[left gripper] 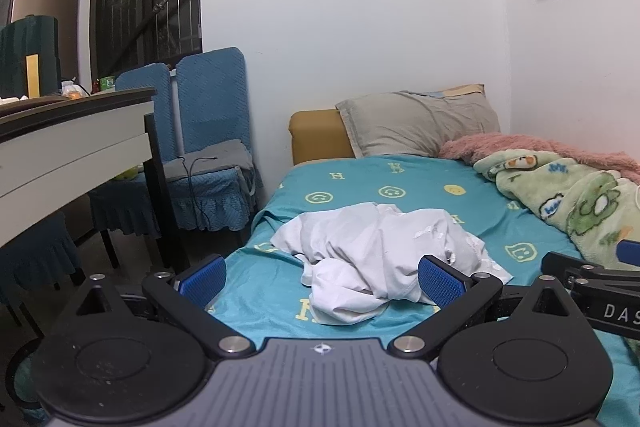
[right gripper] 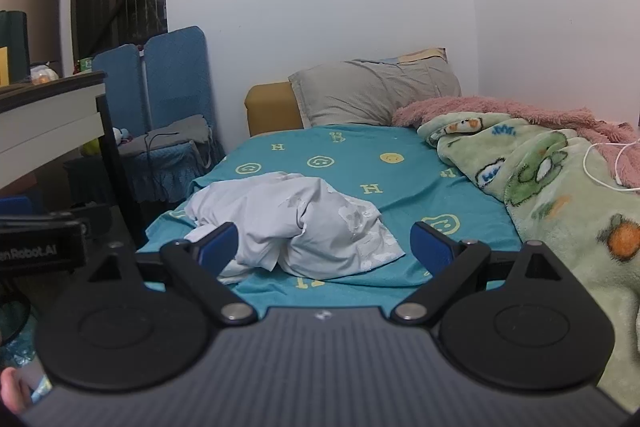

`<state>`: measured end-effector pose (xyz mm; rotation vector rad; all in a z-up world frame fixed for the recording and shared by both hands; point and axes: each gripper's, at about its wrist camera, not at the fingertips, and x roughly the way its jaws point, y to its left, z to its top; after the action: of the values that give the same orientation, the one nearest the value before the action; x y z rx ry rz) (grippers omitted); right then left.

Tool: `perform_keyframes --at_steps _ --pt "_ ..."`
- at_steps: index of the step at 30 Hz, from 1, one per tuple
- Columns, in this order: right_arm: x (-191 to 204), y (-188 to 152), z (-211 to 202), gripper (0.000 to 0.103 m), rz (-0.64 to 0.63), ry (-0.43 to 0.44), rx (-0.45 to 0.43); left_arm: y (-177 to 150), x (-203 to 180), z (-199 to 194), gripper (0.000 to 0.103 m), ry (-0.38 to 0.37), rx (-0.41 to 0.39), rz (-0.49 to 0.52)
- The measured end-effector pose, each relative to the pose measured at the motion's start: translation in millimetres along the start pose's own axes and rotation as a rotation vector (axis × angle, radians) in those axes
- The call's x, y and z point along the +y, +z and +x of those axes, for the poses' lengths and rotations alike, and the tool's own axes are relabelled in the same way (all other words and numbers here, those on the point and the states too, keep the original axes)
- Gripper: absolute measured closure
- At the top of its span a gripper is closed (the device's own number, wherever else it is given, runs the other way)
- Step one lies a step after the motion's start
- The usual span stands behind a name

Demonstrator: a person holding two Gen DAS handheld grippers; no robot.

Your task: Fold clothes

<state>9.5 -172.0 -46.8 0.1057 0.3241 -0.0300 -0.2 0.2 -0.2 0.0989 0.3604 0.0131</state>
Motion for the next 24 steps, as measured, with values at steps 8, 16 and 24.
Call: perform_keyframes --at_steps 8,16,24 --pt "0 2 3 0.009 0.010 -0.004 0.026 -3 17 -7 0.000 -0.027 -0.007 -0.020" --pt "-1 -2 2 0.009 0.004 -0.003 0.009 -9 35 -18 0.000 -0.060 0.001 -0.063" --pt "1 0 -1 0.009 0.003 -0.005 0.003 -14 44 -17 0.000 -0.067 0.009 -0.055"
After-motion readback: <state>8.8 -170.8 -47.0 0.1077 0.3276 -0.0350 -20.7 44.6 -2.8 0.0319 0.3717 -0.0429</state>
